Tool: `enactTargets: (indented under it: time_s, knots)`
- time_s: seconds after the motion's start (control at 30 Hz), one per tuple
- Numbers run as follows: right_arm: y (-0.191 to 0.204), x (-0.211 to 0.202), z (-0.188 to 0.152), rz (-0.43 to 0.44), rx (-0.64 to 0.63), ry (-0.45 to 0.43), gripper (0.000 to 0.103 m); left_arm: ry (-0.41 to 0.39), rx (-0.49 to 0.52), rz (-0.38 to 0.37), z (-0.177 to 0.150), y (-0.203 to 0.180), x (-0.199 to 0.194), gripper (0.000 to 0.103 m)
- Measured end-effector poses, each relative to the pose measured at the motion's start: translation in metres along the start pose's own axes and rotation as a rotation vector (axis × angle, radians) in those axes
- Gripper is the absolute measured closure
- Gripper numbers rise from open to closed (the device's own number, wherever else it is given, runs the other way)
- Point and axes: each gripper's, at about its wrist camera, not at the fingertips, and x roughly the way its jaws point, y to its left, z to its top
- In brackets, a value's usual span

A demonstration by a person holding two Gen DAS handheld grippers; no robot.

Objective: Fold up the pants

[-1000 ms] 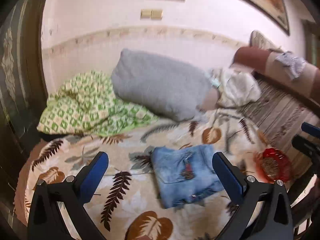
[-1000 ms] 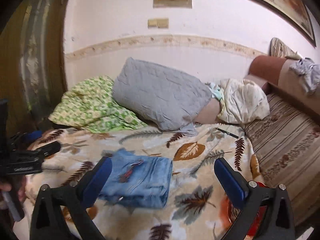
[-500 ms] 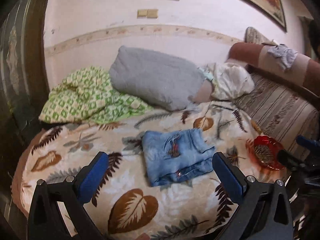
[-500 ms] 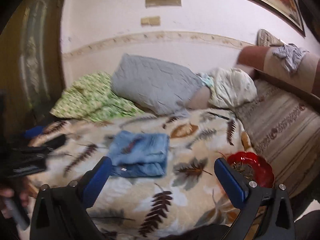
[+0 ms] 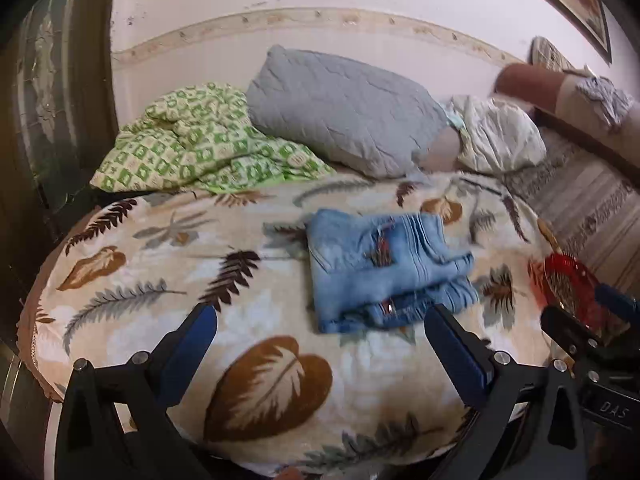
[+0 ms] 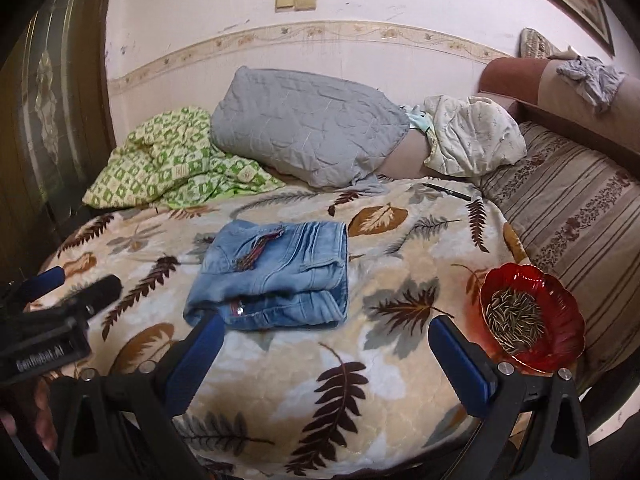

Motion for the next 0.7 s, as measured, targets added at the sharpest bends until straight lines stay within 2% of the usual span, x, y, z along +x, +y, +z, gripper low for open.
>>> enactTargets:
  time_s: [0.23,0.7]
  knots:
    - [-0.002,0.009,-0.010,0.018,0.041,0.056,0.000,0.025,0.004,-0.005,-0.008,0.001,0.004,0.000]
    - [-0.004,0.007,-0.012,0.020,0.034,0.057,0.000,0.026,0.029,-0.010,-0.010,-0.005,0.001,0.000]
